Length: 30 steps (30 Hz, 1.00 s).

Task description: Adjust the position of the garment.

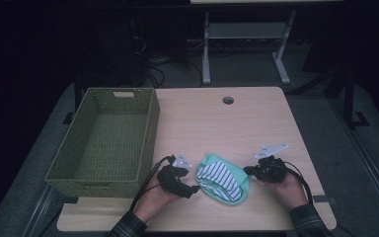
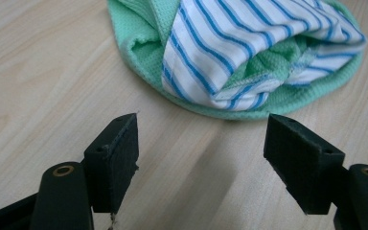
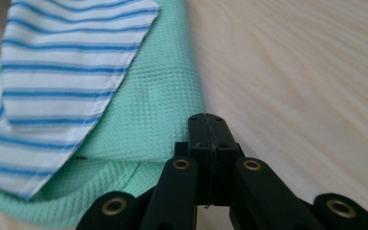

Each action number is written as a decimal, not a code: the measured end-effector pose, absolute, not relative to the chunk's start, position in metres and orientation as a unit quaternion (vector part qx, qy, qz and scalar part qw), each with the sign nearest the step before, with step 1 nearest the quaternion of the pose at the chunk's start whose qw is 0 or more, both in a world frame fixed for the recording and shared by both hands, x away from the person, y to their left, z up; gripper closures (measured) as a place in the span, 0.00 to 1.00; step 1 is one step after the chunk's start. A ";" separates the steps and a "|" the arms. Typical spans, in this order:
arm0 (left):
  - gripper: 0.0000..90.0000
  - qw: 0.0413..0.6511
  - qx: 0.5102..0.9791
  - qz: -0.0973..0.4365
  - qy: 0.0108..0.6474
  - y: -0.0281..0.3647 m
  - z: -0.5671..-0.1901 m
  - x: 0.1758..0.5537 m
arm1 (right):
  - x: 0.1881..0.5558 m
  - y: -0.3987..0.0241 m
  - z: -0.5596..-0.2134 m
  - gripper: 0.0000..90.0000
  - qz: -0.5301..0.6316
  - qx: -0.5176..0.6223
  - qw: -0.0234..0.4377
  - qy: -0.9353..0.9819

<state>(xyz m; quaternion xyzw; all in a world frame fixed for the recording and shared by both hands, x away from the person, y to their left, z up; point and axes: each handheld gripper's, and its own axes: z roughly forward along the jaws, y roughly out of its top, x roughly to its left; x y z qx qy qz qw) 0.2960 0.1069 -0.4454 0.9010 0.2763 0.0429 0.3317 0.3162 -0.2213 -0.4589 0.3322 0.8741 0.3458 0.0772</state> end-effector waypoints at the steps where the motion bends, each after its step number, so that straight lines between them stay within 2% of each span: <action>1: 0.30 0.332 0.901 0.043 0.276 0.107 -0.445 0.296 | 0.316 -0.221 -0.459 1.00 0.346 0.332 0.077 0.874; 14: 0.30 0.340 0.902 0.045 0.262 0.104 -0.438 0.294 | 0.288 -0.209 -0.455 1.00 0.358 0.303 0.061 0.881; 30: 0.30 0.331 0.913 0.043 0.235 0.099 -0.435 0.289 | 0.274 -0.177 -0.454 1.00 0.377 0.252 0.036 0.890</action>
